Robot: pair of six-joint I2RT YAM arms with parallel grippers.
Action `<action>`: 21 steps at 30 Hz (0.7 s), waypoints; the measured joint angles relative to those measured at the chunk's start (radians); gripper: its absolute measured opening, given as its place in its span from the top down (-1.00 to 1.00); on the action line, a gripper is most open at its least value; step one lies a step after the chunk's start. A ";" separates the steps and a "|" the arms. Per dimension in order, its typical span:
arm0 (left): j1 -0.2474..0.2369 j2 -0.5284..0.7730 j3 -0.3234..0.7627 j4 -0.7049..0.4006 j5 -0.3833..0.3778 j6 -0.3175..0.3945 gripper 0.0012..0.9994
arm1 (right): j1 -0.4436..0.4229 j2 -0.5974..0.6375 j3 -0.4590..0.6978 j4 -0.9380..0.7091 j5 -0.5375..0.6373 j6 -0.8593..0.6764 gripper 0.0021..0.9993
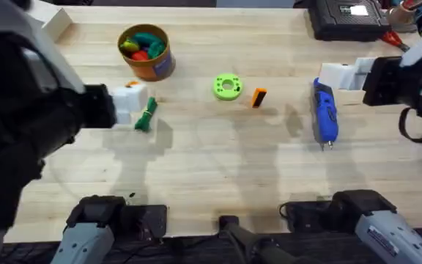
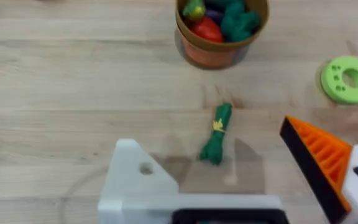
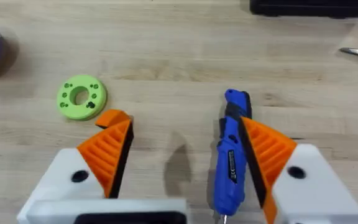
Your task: Pick up the gripper from the table and insert it into the empty holder that is missing its gripper. Then pick up a screw, insert it into the mounting hole, and use the screwdriver to tighten it. Finally, clean up the table by picking up the vegetable and placing it into the bucket.
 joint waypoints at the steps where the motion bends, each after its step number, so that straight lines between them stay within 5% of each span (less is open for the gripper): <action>1: -0.035 0.058 -0.015 -0.001 0.014 -0.003 -0.97 | 0.000 0.000 0.000 0.000 0.000 0.000 -0.98; 9: -0.111 0.239 -0.016 0.006 -0.006 -0.040 -0.97 | 0.000 0.000 0.000 0.000 0.000 0.000 -0.98; 13: -0.115 0.353 -0.059 0.066 -0.027 -0.049 -0.97 | 0.000 0.000 0.000 0.000 0.000 0.000 -0.98; 21: -0.115 0.373 -0.191 0.237 -0.017 0.009 -0.97 | 0.000 0.000 0.000 0.000 0.000 0.000 -0.98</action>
